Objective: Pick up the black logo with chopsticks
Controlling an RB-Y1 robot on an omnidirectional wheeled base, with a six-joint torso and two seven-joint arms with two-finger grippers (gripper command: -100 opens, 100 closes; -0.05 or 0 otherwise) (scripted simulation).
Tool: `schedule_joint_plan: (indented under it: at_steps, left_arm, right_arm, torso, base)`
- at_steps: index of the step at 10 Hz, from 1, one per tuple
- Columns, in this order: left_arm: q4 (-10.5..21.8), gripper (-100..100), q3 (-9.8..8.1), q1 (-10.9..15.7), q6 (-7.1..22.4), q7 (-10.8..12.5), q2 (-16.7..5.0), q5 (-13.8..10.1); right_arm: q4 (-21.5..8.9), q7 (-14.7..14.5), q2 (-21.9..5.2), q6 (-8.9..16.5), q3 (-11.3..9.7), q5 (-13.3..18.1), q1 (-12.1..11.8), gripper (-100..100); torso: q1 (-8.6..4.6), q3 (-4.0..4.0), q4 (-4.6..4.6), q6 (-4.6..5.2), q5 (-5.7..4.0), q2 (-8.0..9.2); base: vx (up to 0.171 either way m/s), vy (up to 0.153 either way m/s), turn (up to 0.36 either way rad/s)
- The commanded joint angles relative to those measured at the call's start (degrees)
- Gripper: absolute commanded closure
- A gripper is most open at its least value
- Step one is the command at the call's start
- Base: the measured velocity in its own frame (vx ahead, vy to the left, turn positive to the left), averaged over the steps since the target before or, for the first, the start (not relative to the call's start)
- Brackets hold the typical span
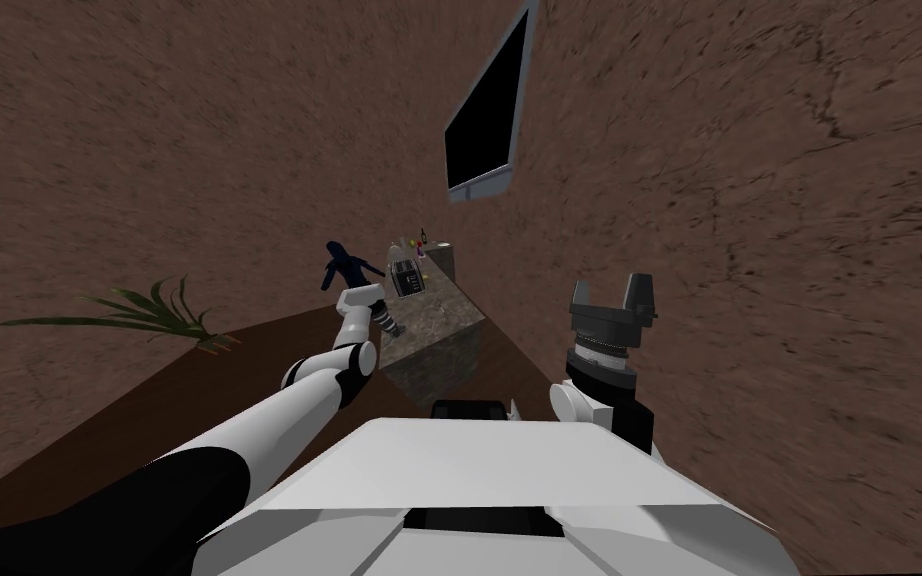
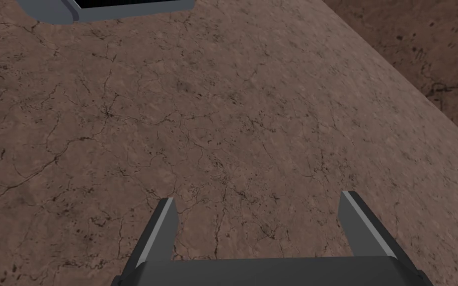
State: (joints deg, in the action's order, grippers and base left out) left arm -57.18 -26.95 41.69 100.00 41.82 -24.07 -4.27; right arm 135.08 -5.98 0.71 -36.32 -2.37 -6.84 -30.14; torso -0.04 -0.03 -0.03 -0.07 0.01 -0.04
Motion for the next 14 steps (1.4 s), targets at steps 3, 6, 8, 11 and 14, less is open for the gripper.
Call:
schedule_joint_plan:
  at_steps: [3,6,8,11,14]
  left_arm:
    - [0.71,-100,0.21,-0.62,0.21,-0.18,0.68,0.42]
    - [1.01,-100,0.33,-1.30,0.32,-0.24,1.19,0.63]
    - [1.29,-100,0.39,-1.66,0.23,-0.23,1.47,0.71]
    - [2.76,-100,0.51,-2.93,-2.59,-0.68,2.11,0.61]
    - [2.28,100,0.54,-3.44,-2.82,-0.72,2.35,0.62]
  right_arm:
    - [0.00,0.00,0.00,0.00,0.00,0.00,0.00,0]
    - [0.00,0.00,0.00,0.00,0.00,0.00,0.00,0]
    - [0.00,0.00,0.00,0.00,0.00,0.00,0.00,0]
    - [0.00,0.00,0.00,0.00,0.00,0.00,0.00,0]
    - [0.00,0.00,0.00,0.00,0.00,0.00,0.00,0]
  torso:
    - [0.04,-0.02,-0.01,0.02,0.01,-0.04]
    - [0.06,-0.03,-0.01,0.00,0.01,-0.05]
    - [-0.02,0.00,0.00,-0.01,0.00,0.01]
    - [0.00,0.02,0.01,0.01,0.00,0.04]
    - [-0.01,0.00,-0.02,0.04,0.03,0.03]
  base:
    - [0.024,0.007,0.006]
    - [0.026,0.013,-0.005]
    - [0.001,-0.007,0.047]
    - [0.000,-0.002,0.005]
    - [0.001,-0.002,0.006]
